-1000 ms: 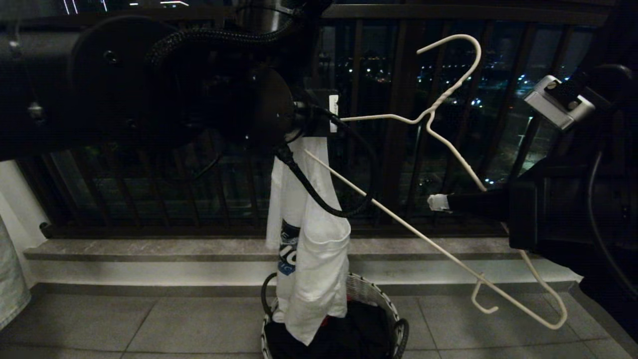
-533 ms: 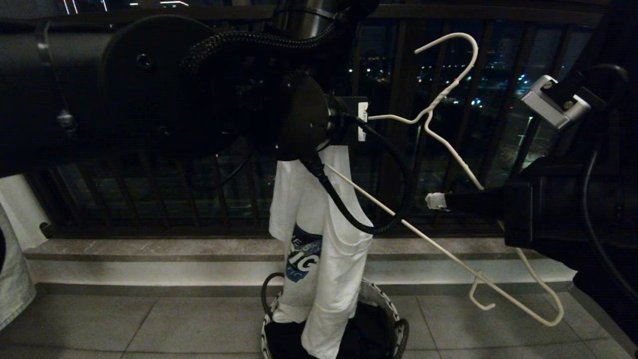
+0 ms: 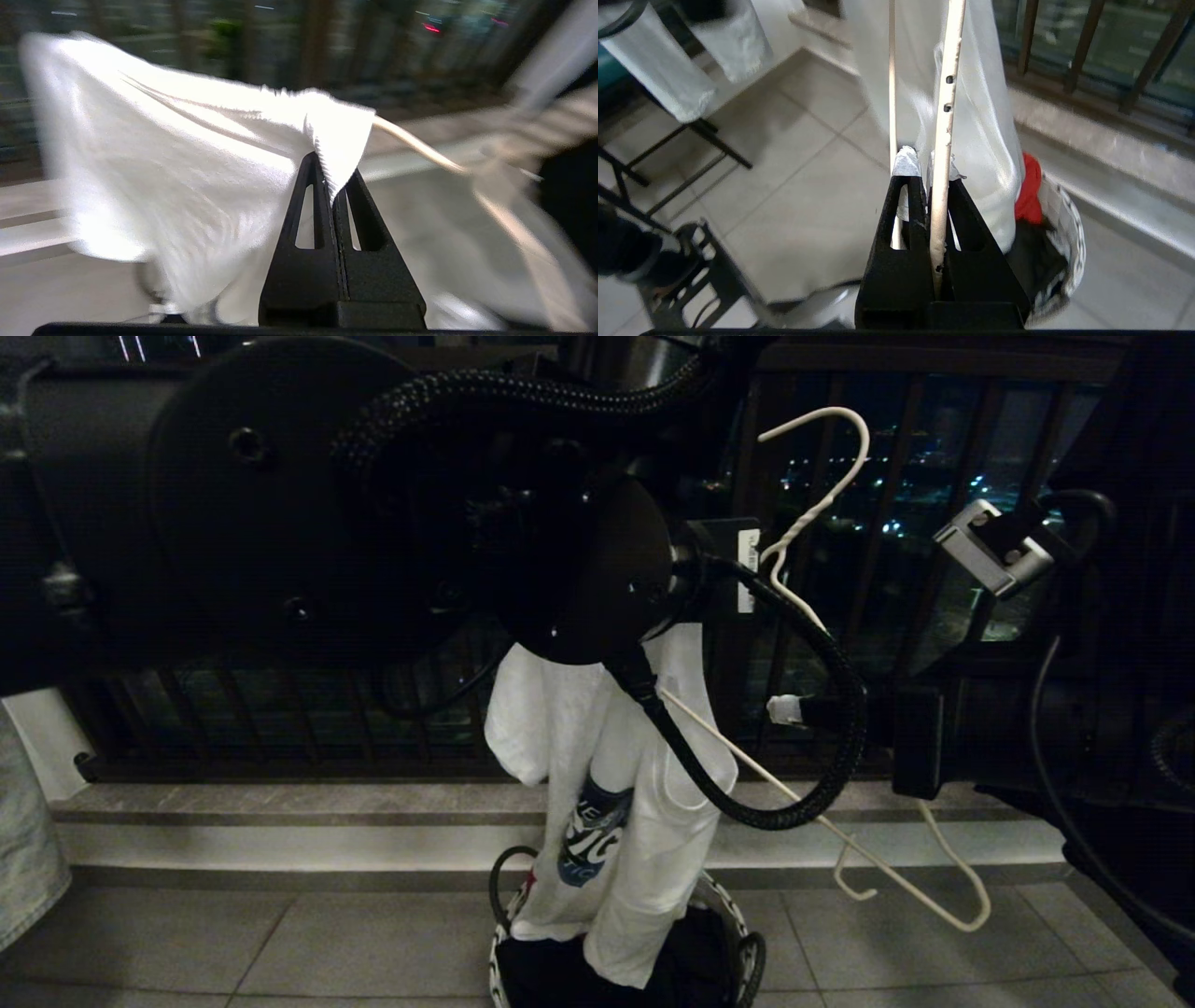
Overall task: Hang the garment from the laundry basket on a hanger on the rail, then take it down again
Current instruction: Hang the clothes on the clothes rack
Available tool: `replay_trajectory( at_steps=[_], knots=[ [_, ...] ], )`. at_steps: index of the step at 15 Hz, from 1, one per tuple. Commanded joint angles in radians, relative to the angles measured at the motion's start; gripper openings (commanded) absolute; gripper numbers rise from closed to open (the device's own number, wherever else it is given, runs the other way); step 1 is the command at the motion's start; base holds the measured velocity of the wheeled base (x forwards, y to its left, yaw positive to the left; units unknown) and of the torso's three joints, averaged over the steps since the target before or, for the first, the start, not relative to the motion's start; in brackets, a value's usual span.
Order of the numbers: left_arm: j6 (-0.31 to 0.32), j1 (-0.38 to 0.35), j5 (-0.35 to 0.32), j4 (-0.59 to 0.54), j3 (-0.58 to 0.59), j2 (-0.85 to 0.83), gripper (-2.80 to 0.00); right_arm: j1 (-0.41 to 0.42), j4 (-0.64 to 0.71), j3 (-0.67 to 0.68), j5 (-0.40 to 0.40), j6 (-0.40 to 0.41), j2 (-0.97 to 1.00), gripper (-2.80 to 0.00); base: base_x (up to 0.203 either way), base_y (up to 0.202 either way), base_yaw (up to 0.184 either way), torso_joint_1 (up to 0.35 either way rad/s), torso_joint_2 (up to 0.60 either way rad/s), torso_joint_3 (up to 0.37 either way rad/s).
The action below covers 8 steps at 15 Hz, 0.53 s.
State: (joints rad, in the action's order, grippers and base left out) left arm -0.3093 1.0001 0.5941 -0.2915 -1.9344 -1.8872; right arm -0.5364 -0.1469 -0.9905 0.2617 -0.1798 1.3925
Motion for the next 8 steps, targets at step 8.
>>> replay_trajectory(
  at_steps=[8],
  knots=[
    [-0.004,0.043,-0.071,0.000,0.002,0.023,-2.80,-0.001,-0.080,0.055,0.027,-0.001,0.033,-2.80,0.000,0.000,0.000,0.000,0.00,0.000]
  ],
)
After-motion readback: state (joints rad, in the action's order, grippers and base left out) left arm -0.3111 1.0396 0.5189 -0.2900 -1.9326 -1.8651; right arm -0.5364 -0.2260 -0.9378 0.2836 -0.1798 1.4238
